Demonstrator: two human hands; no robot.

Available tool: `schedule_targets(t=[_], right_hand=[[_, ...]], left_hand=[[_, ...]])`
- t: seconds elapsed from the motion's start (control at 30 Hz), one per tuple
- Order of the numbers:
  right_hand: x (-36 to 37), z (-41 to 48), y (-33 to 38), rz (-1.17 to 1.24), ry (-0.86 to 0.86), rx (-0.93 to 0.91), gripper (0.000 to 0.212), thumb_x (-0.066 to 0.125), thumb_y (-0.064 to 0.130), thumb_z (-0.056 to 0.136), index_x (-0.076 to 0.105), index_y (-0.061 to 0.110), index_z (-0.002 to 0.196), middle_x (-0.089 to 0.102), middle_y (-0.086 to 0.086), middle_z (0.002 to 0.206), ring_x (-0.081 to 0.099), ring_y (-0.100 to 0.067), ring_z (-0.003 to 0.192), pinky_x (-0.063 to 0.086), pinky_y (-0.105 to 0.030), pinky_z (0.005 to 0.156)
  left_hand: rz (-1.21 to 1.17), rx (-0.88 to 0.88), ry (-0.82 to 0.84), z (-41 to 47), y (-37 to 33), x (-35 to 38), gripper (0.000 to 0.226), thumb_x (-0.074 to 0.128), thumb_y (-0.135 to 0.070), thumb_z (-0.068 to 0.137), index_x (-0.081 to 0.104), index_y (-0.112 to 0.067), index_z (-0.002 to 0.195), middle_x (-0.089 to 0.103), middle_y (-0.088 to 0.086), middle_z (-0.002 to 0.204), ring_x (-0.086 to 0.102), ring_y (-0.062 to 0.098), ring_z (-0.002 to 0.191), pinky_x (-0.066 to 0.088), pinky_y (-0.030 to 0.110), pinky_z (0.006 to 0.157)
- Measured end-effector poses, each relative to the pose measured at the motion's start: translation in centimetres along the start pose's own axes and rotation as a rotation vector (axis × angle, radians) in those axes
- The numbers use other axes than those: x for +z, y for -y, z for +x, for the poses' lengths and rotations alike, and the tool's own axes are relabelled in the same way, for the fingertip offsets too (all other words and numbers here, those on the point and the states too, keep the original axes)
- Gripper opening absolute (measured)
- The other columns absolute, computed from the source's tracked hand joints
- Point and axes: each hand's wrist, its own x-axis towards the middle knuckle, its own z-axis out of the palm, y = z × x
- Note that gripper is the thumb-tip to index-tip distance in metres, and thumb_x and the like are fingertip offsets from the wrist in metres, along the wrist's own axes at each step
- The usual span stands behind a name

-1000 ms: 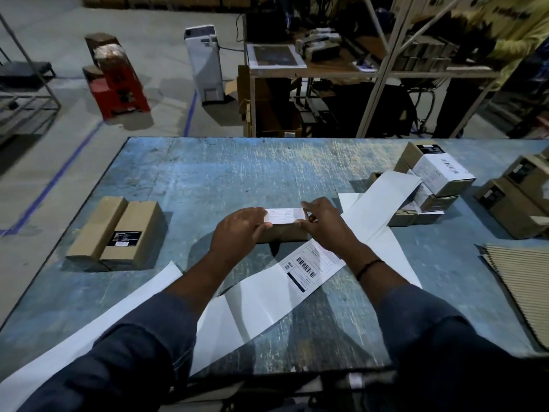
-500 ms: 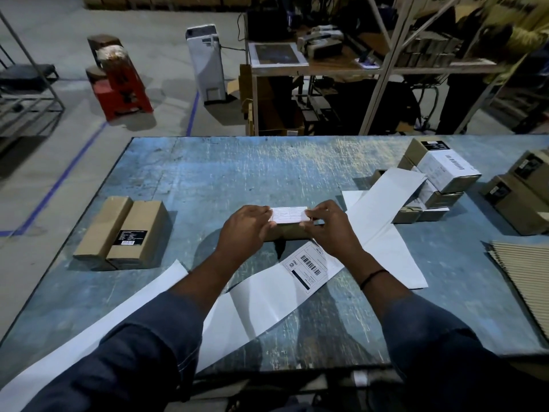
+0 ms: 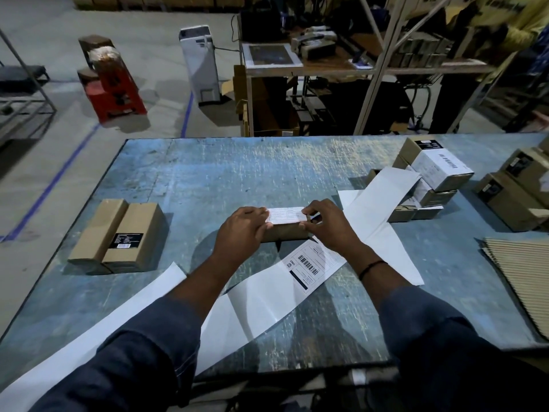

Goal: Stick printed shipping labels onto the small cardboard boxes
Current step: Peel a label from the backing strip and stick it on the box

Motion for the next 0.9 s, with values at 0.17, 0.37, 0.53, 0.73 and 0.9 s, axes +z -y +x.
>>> schedule_targets(t=[0.17, 0.37, 0.53, 0.73, 0.9], right_hand=[[-0.1, 0.7, 0.6, 0.073, 0.065, 0.055, 0.047, 0.081, 0.04, 0.083, 0.057, 0.019, 0.118, 0.051, -0.002, 0.121, 0.053, -0.013, 0.108, 0.042, -0.021, 0.082], [-0.1, 1.8, 1.1, 0.014, 0.261, 0.132, 0.036, 0.075, 0.046, 0.087, 0.064, 0.017, 0.107, 0.064, 0.003, 0.105, 0.061, -0.015, 0.095, 0.044, -0.025, 0.069], [-0.8, 1.0, 1.1, -0.047, 0.322, 0.203, 0.055, 0.076, 0.062, 0.08, 0.054, 0.014, 0.097, 0.066, -0.001, 0.088, 0.065, -0.015, 0.076, 0.05, -0.032, 0.061], [-0.7, -0.4, 1.1, 0.135, 0.215, 0.35, 0.061, 0.084, 0.059, 0.072, 0.047, 0.017, 0.096, 0.066, -0.006, 0.086, 0.066, -0.008, 0.058, 0.049, -0.02, 0.045], [-1.3, -0.3, 0.8, 0.218, 0.245, 0.467, 0.082, 0.09, 0.06, 0.06, 0.047, 0.028, 0.122, 0.067, -0.01, 0.108, 0.069, -0.019, 0.072, 0.053, -0.029, 0.053]], left_hand=[[-0.081, -0.005, 0.018, -0.1, 0.1, -0.1, 0.026, 0.071, -0.019, 0.089, 0.077, -0.012, 0.113, 0.075, 0.004, 0.119, 0.066, 0.028, 0.113, 0.054, 0.035, 0.093], [-0.145, 0.002, 0.023, 0.0, -0.4, -0.1, 0.028, 0.07, -0.012, 0.088, 0.076, -0.009, 0.115, 0.074, 0.007, 0.121, 0.063, 0.033, 0.119, 0.054, 0.044, 0.101], [-0.17, -0.391, -0.148, -2.0, -5.3, 0.3, 0.038, 0.078, -0.021, 0.08, 0.063, -0.015, 0.115, 0.06, 0.006, 0.124, 0.054, 0.033, 0.113, 0.046, 0.044, 0.099], [-0.159, -0.709, 0.41, -3.3, -11.1, 1.1, 0.061, 0.068, -0.064, 0.08, 0.048, -0.02, 0.118, 0.048, 0.011, 0.124, 0.054, 0.04, 0.118, 0.051, 0.045, 0.092], [0.145, -0.438, 0.607, -4.2, -13.1, 2.5, 0.101, 0.058, -0.092, 0.064, 0.039, -0.021, 0.133, 0.04, 0.011, 0.135, 0.039, 0.035, 0.127, 0.039, 0.048, 0.102]])
